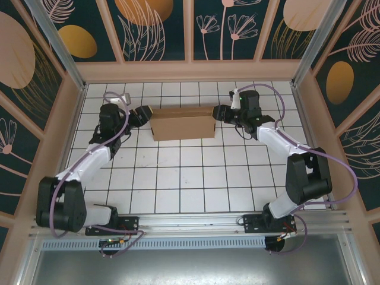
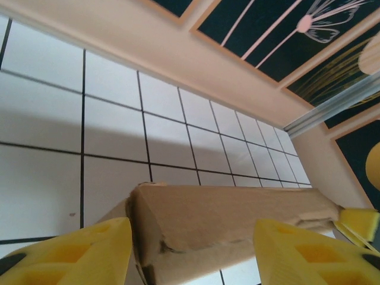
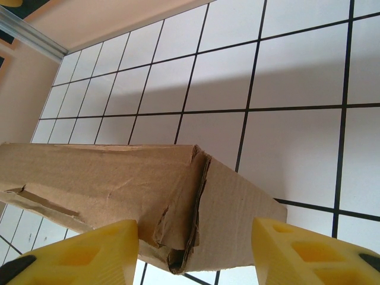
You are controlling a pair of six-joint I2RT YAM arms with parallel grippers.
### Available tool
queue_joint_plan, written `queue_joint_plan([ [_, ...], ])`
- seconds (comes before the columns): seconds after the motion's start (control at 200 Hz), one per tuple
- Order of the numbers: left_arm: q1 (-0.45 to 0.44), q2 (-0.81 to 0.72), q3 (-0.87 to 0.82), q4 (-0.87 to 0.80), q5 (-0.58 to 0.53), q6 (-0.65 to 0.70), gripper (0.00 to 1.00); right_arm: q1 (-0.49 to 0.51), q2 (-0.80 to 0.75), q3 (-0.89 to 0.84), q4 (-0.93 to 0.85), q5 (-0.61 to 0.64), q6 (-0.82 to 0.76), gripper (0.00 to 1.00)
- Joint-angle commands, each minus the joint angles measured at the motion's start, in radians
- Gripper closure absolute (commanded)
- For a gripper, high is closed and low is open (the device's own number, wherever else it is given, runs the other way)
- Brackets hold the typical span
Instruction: Fold the paper box
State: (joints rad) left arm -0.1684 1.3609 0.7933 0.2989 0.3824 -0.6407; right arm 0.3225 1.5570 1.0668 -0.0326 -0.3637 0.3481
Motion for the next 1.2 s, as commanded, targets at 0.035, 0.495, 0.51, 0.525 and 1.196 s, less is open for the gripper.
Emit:
queue_joint_plan([
  [0.035,0.006,0.072,0.002,0.092,0.006,-0.09,0.46,0.007,0.001,0.021,-0.038,0.042,0.003,0.48],
  [0.495,0.006,0.144,-0.203,0.203,-0.024,-0.152,0.62,0.006,0.026,-0.113,-0.013,0.055,0.034,0.52],
  [0.51,0.006,0.144,-0.199,0.2,-0.023,-0.151,0.62,0.006,0.019,-0.11,-0.013,0.053,0.031,0.52],
  [0.525,0.006,0.143,-0.197,0.195,-0.023,-0.148,0.62,0.006,0.012,-0.107,-0.012,0.052,0.028,0.52],
  [1.196,0.006,0.131,-0.136,0.134,0.019,-0.079,0.64,-0.021,0.104,0.058,0.006,-0.092,0.056,0.52],
])
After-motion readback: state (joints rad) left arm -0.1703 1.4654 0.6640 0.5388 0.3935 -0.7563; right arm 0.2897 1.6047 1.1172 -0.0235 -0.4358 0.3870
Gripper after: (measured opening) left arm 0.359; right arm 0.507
